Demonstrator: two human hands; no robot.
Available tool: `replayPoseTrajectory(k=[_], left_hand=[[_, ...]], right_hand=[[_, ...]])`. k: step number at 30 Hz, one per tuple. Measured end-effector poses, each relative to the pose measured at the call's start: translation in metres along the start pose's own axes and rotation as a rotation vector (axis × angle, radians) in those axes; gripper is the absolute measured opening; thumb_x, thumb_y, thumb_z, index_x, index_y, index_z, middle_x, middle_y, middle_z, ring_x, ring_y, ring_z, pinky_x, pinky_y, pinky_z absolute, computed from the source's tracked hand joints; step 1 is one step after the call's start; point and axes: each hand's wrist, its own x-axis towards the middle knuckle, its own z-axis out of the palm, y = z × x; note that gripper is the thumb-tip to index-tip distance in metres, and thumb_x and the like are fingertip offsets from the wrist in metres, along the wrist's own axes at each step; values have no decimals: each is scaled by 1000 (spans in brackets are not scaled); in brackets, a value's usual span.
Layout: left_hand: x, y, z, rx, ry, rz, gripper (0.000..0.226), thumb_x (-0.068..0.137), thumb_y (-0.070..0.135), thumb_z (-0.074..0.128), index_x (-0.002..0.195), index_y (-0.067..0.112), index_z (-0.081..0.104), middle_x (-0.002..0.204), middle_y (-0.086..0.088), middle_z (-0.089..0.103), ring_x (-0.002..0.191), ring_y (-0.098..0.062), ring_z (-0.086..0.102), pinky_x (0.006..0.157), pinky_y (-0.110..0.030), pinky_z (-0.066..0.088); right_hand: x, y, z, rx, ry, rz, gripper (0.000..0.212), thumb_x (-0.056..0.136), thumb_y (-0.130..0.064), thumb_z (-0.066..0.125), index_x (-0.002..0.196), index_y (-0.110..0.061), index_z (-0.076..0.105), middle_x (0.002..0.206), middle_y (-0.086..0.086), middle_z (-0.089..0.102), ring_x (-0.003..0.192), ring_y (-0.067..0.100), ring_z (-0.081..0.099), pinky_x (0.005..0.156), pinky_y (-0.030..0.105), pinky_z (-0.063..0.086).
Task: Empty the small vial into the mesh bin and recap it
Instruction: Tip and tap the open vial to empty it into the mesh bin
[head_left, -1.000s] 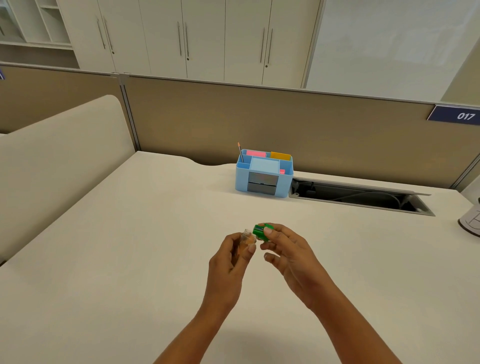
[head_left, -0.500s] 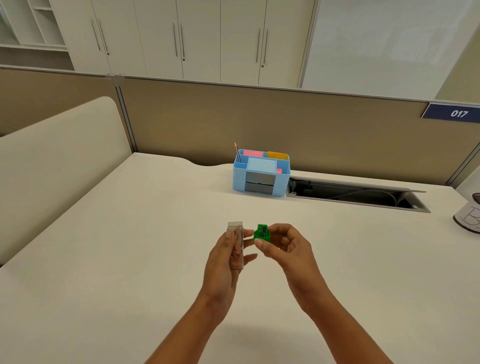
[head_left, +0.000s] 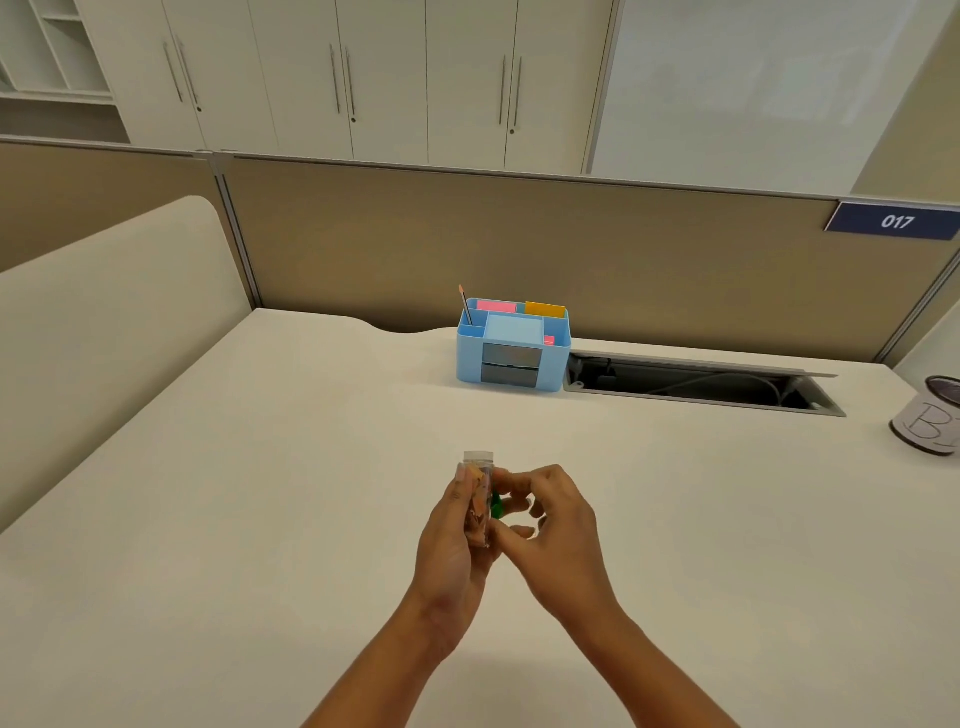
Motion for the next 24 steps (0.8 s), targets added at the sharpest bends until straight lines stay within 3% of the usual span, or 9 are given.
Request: replayPoseTrajectory(k=[4, 6, 8, 12, 16, 21, 24], left_hand=[[2, -2, -3, 56, 34, 13, 35, 78, 45, 47, 84, 22, 73, 81, 3, 74, 80, -12, 71, 64, -23, 58], [2, 0, -2, 112, 54, 17, 35, 83, 44, 43, 93, 21, 68, 94, -2, 72, 96, -23, 69, 79, -37, 58], [1, 2, 1, 183, 57, 32, 38, 84, 48, 41, 103, 22, 63, 110, -10, 67, 109, -32, 62, 96, -52, 48], [-3, 6, 4, 238, -3, 22, 45, 80, 51, 43, 113, 23, 56, 127, -16, 53, 114, -27, 58, 101, -57, 42], [-2, 3, 4, 311, -100, 26, 46, 78, 51, 45, 115, 26, 53, 131, -10, 49, 115, -20, 58, 101, -47, 45], [1, -3, 2, 479, -136, 64, 16, 86, 41, 48, 101, 43, 53, 118, 12, 44, 100, 15, 53, 74, -4, 48], [2, -5, 4, 608, -135, 115, 20, 88, 27, 56, 92, 47, 54, 108, 16, 42, 97, 9, 51, 71, -9, 44]], right_hand=[[1, 1, -4, 2, -75, 38, 18, 79, -16, 66, 93, -27, 65, 86, -17, 59, 77, -2, 54, 66, 6, 42], [0, 0, -6, 93, -95, 78, 18, 85, -18, 59, 96, -30, 65, 92, -16, 65, 82, -3, 58, 64, 6, 45], [0, -3, -7, 169, -120, 109, 18, 87, -23, 58, 98, -35, 64, 94, -16, 68, 87, -6, 59, 66, 7, 47], [-2, -4, -9, 153, -141, 106, 26, 80, -23, 67, 104, -32, 62, 93, -14, 69, 87, -4, 62, 69, 15, 53], [-5, -3, -9, 154, -70, 123, 28, 78, -19, 68, 103, -30, 63, 93, -11, 69, 83, -2, 64, 65, 12, 52], [-10, -1, -14, 106, 15, 160, 24, 76, -25, 66, 96, -37, 62, 88, -14, 69, 81, 0, 65, 69, 18, 55], [-16, 5, -21, 49, 51, 184, 25, 75, -24, 66, 98, -33, 61, 89, -17, 68, 82, -3, 63, 68, 15, 53]])
